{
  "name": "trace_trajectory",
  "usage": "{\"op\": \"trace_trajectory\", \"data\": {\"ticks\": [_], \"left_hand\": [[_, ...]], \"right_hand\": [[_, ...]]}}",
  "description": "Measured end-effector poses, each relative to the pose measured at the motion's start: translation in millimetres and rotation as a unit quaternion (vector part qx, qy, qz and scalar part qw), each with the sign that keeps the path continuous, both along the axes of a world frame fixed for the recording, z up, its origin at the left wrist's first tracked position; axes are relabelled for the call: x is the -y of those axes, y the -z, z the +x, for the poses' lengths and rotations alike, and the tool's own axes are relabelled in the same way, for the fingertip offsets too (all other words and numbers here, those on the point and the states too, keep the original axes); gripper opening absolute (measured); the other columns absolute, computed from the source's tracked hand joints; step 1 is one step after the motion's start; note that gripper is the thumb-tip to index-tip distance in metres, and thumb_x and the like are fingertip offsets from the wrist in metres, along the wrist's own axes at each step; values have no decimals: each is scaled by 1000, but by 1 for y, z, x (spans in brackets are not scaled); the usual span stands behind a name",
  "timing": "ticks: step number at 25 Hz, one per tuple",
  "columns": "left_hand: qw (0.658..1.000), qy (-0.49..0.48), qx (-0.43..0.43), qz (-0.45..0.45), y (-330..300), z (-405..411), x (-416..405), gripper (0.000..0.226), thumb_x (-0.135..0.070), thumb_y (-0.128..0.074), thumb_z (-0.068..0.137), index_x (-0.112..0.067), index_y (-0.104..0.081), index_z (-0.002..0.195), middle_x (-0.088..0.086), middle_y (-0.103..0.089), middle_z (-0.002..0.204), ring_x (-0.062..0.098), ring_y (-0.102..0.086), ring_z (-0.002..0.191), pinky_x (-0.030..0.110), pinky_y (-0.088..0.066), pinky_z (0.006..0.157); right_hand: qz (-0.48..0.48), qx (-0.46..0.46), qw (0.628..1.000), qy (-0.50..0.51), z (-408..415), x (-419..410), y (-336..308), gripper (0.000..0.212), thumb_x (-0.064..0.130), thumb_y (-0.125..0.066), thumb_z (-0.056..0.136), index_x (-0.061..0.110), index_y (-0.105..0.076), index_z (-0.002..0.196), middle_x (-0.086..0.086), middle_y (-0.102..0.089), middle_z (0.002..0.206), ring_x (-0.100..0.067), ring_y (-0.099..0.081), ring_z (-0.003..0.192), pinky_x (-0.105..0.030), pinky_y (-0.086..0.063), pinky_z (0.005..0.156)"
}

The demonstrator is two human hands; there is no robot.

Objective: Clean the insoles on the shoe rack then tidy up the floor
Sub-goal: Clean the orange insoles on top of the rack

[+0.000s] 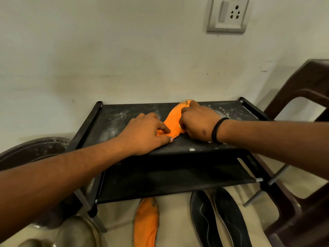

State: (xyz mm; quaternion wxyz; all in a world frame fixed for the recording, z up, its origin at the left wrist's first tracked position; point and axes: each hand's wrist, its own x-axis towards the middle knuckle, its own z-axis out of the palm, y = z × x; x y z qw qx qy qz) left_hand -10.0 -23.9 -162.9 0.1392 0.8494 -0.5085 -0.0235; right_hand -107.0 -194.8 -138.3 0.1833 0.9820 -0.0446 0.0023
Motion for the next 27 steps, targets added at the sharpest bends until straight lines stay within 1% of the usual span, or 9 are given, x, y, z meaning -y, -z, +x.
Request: {"op": "trace_trajectory", "data": {"ticks": [3,6,9,12,15,18,20,24,27], "left_hand": [[1000,-5,1,1,-2,-1,0,40,-62,-58,89,-44,-67,124,-4,-54,123,24,-48,115,46,-43,100],[1000,-6,2,-4,0,0,-1,39,-62,-58,89,-44,-67,123,-5,-54,123,24,-48,115,46,-42,101],[1000,-5,-4,-10,1,2,1,38,-61,-59,89,-44,-68,122,-5,-54,124,24,-47,116,46,-41,101],[1000,-5,-15,-20,2,4,1,37,-61,-61,88,-44,-69,120,-6,-54,124,24,-48,116,46,-42,101],[1000,0,-10,-29,6,7,3,36,-63,-61,86,-46,-71,115,-6,-56,120,24,-50,114,48,-43,99],[999,7,-10,-41,7,7,3,50,-77,-50,73,-48,-74,107,-8,-62,108,22,-56,106,48,-47,94],[998,5,-17,-62,7,8,2,60,-81,-47,66,-44,-77,102,-9,-70,105,19,-61,103,46,-51,91],[996,-16,-16,-88,5,7,1,41,-65,-72,76,-32,-80,99,-10,-76,104,13,-67,97,42,-55,88],[995,-23,-12,-92,5,6,0,41,-64,-73,76,-30,-81,97,-8,-77,95,10,-69,87,40,-57,83]], "right_hand": [[42,-17,998,42,10,-5,-2,13,6,-57,86,8,-55,74,-8,-51,81,-28,-52,83,-30,-38,58],[111,18,991,77,13,0,9,14,4,-57,86,4,-68,94,-14,-66,93,-30,-61,90,-33,-50,73],[192,70,975,90,11,13,17,15,9,-59,88,7,-71,97,-13,-69,101,-29,-62,95,-34,-52,81],[266,108,952,111,12,18,20,12,11,-62,89,7,-72,95,-10,-70,99,-23,-63,93,-30,-50,78],[305,115,944,52,10,9,23,12,7,-62,86,8,-73,91,-5,-71,91,-17,-63,85,-23,-45,72],[322,86,943,-14,2,-2,22,11,7,-61,86,11,-72,87,5,-64,79,-8,-56,73,-14,-39,64],[308,76,948,-27,2,2,21,10,9,-61,87,12,-71,86,4,-65,79,-8,-55,73,-15,-39,64],[246,106,961,70,19,29,16,12,14,-63,87,8,-73,93,-8,-71,97,-23,-63,88,-32,-51,77],[268,131,948,106,28,31,18,12,9,-64,85,7,-73,92,-10,-71,98,-25,-64,91,-29,-49,74]]}}
